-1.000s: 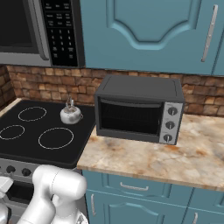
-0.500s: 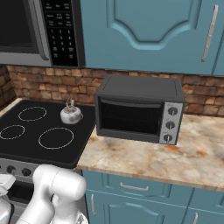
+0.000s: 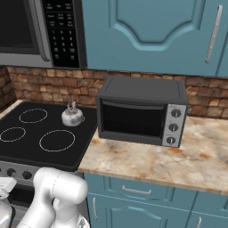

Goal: The kettle is done boiling. Turn off the stove, then wait for 300 timesteps before moving the kettle to the dining table.

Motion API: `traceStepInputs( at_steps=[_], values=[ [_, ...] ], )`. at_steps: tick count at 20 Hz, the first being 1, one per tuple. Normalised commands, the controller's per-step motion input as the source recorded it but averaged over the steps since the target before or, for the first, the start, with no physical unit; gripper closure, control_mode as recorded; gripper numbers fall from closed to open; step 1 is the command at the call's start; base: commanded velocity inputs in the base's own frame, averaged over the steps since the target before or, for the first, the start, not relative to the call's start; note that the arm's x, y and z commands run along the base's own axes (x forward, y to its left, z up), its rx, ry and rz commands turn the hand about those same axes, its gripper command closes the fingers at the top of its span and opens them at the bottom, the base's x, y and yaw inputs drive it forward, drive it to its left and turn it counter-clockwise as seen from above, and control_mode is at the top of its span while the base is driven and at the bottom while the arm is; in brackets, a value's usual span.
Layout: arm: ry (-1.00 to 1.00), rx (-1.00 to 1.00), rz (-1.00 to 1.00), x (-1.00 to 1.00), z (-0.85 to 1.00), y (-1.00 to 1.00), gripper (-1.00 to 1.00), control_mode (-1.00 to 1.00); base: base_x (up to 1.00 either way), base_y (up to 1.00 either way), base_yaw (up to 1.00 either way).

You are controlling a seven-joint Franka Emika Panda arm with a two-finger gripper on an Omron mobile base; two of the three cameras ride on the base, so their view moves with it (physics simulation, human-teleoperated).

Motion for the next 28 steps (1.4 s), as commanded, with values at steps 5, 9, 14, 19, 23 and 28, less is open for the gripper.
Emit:
traceStepInputs(
  at_steps=[5,9,14,19,23,28],
  values=[
    [0.00,0.00,0.00,0.04,-0.01,0.00,1.00,-1.00,0.00,0.00,0.00],
    [-0.01,0.10,0.00,0.00,0.00,-0.14,1.00,-1.00,0.00,0.00,0.00],
    [-0.05,0.29,0.00,-0.01,-0.08,-0.25,1.00,-1.00,0.00,0.00,0.00],
    [-0.05,0.34,0.00,-0.02,-0.11,-0.23,1.00,-1.00,0.00,0.00,0.00],
    [-0.01,0.33,0.00,0.00,-0.10,-0.15,1.00,-1.00,0.00,0.00,0.00],
    [-0.01,0.35,0.00,0.00,-0.15,-0.13,1.00,-1.00,0.00,0.00,0.00]
  ],
)
